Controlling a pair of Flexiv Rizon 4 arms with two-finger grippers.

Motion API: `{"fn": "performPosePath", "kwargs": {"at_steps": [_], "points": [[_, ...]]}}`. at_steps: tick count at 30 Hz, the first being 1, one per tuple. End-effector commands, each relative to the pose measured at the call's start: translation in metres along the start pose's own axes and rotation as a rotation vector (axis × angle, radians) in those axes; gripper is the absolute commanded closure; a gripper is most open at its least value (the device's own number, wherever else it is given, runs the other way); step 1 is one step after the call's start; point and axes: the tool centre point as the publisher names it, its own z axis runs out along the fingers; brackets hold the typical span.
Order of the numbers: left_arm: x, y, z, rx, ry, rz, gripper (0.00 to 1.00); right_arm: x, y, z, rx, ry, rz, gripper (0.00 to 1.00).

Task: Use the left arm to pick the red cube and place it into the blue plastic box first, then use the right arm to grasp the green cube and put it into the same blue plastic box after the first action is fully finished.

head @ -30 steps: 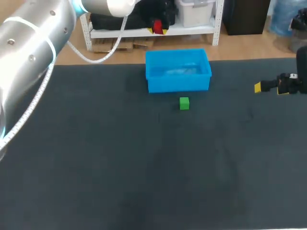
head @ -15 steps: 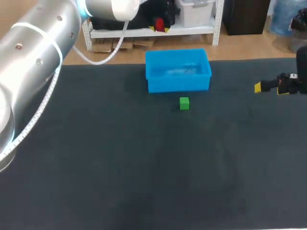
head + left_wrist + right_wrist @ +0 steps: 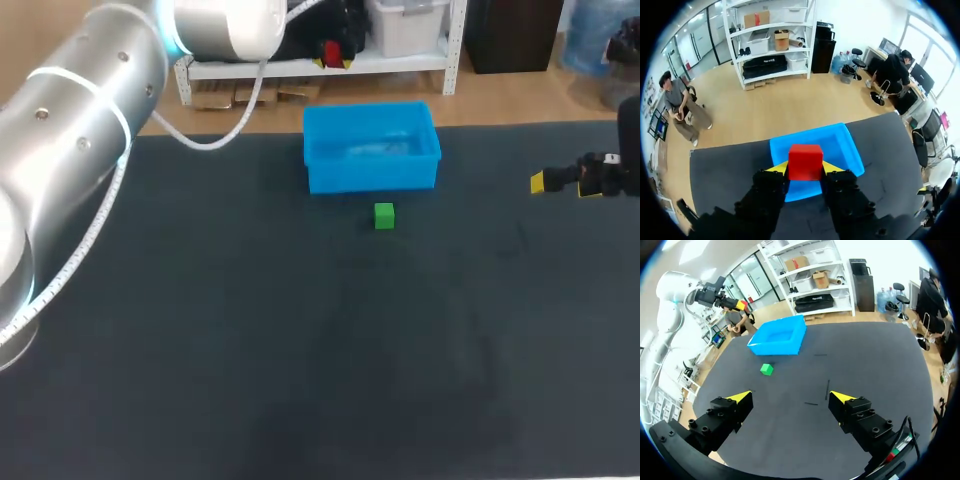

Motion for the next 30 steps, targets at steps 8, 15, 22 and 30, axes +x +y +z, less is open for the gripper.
{"fn": "performPosePath", "kwargs": {"at_steps": [8, 15, 22, 30], "points": [[-0.009, -0.002, 0.024, -0.007, 0.191, 0.005, 1.0, 0.0, 0.0, 0.0, 0.0, 0.001, 0.0, 0.0], [0.0, -0.002, 0.037, -0.015, 0.219, 0.008, 1.0, 0.0, 0.0, 0.0, 0.0, 0.001, 0.0, 0.0], [0.011, -0.001, 0.051, -0.023, 0.248, 0.005, 1.0, 0.0, 0.0, 0.0, 0.0, 0.001, 0.0, 0.0], [0.022, -0.001, 0.065, -0.03, 0.258, -0.002, 1.0, 0.0, 0.0, 0.0, 0.0, 0.001, 0.0, 0.0]]}}
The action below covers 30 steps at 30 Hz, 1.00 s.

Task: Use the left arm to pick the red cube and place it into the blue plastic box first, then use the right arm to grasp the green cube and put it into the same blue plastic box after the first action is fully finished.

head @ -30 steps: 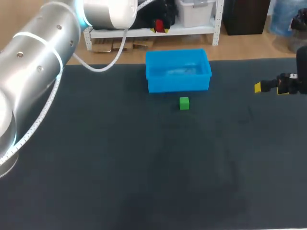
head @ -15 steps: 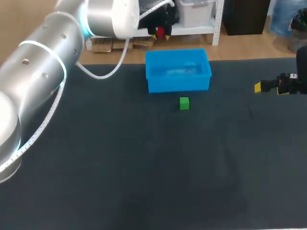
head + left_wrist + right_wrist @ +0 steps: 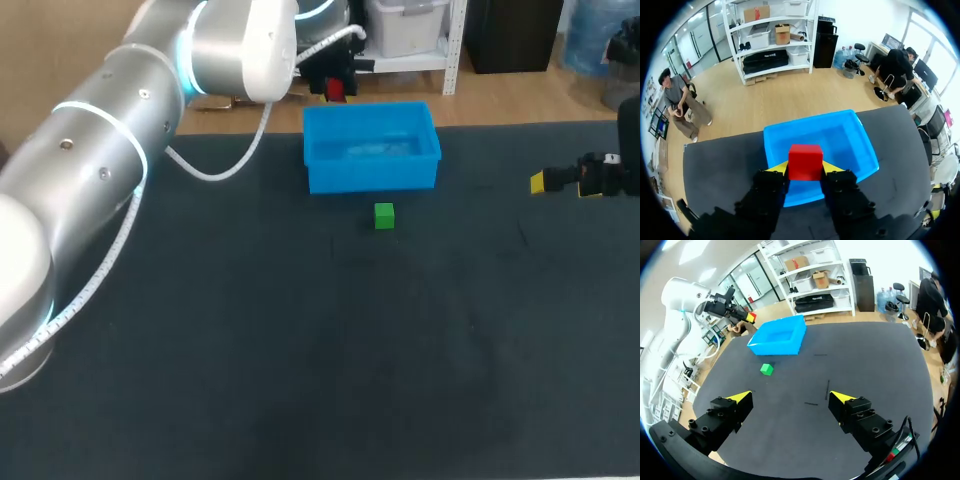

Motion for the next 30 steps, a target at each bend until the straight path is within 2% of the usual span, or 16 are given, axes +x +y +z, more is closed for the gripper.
{"fn": "performPosePath", "kwargs": {"at_steps": [1, 16, 17, 19, 20, 30], "points": [[-0.01, -0.003, 0.013, -0.006, 0.226, -0.004, 1.0, 0.0, 0.0, 0.0, 0.0, 0.001, 0.0, 0.0], [0.009, -0.001, 0.039, -0.034, 0.269, -0.01, 1.0, 0.0, 0.0, 0.0, 0.0, 0.001, 0.0, 0.0], [0.01, -0.001, 0.041, -0.037, 0.273, -0.009, 0.79, 0.0, 0.0, 0.0, 0.0, 0.001, 0.0, 0.0], [0.011, 0.0, 0.042, -0.042, 0.276, -0.009, 0.24, 0.0, 0.0, 0.0, 0.0, 0.001, 0.0, 0.0], [0.011, 0.0, 0.042, -0.042, 0.276, -0.009, 0.0, 0.0, 0.0, 0.0, 0.0, 0.001, 0.0, 0.0], [0.011, 0.0, 0.042, -0.042, 0.276, -0.009, 0.0, 0.0, 0.0, 0.0, 0.0, 0.001, 0.0, 0.0]]}}
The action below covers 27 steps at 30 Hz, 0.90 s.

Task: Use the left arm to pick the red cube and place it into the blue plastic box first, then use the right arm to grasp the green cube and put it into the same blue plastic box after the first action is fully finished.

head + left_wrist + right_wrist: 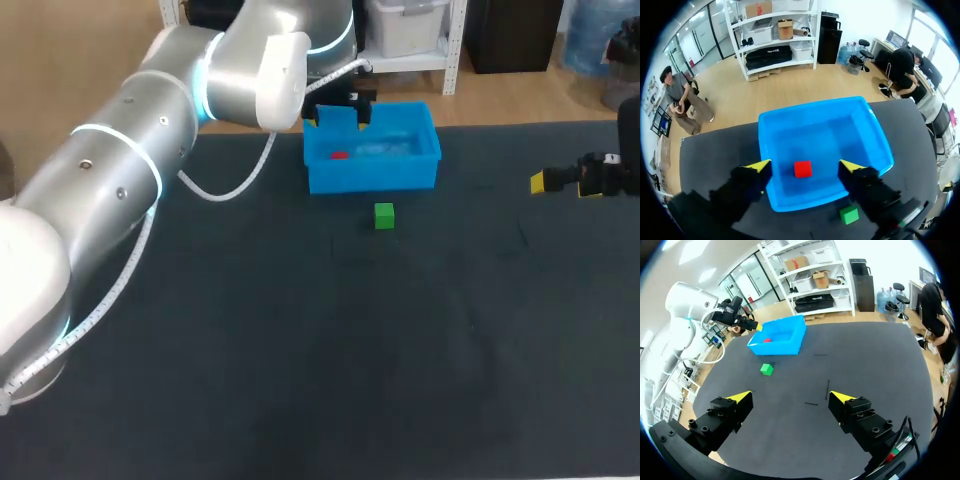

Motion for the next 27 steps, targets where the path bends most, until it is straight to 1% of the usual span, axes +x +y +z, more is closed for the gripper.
{"fn": "performPosePath", "kwargs": {"at_steps": [1, 7, 15, 27], "points": [[-0.012, -0.002, 0.006, -0.003, 0.256, 0.0, 0.0, 0.0, 0.0, 0.0, 0.0, 0.001, 0.0, 0.0], [-0.012, -0.002, 0.006, -0.003, 0.256, 0.0, 0.0, 0.0, 0.0, 0.0, 0.0, 0.001, 0.0, 0.0], [0.001, 0.004, -0.009, 0.021, 0.234, -0.007, 0.0, 0.0, 0.0, 0.0, 0.0, 0.001, 0.0, 0.0], [0.017, 0.015, -0.044, 0.072, 0.137, -0.002, 0.0, 0.0, 0.0, 0.0, 0.0, 0.001, 0.0, 0.0]]}}
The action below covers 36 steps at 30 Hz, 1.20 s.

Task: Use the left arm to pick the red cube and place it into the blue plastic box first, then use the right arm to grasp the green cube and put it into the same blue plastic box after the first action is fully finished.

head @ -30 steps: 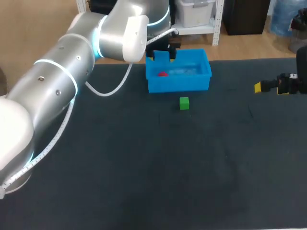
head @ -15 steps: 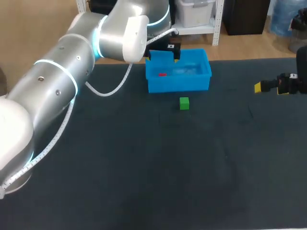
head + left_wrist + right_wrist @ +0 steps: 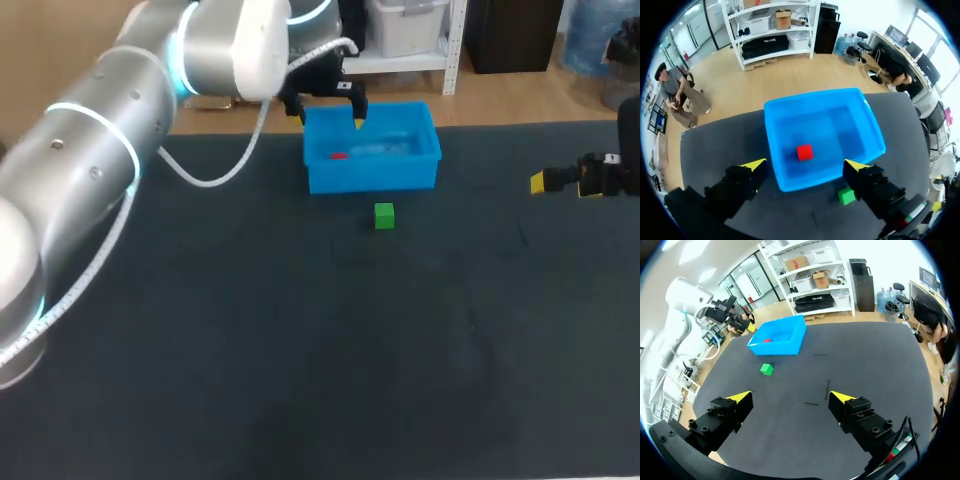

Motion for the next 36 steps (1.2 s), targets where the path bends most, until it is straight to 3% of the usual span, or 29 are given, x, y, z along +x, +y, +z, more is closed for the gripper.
{"fn": "performPosePath", "kwargs": {"at_steps": [1, 22, 36], "points": [[0.007, 0.007, -0.015, 0.021, 0.007, 0.001, 0.0, 0.0, 0.0, 0.0, 0.0, 0.001, 0.0, 0.0], [0.065, 0.027, -0.046, 0.082, -0.076, 0.02, 0.0, 0.0, 0.0, 0.0, 0.0, 0.001, 0.0, 0.0], [0.085, 0.035, -0.055, 0.117, -0.098, 0.015, 0.0, 0.0, 0.0, 0.0, 0.0, 0.001, 0.0, 0.0]]}}
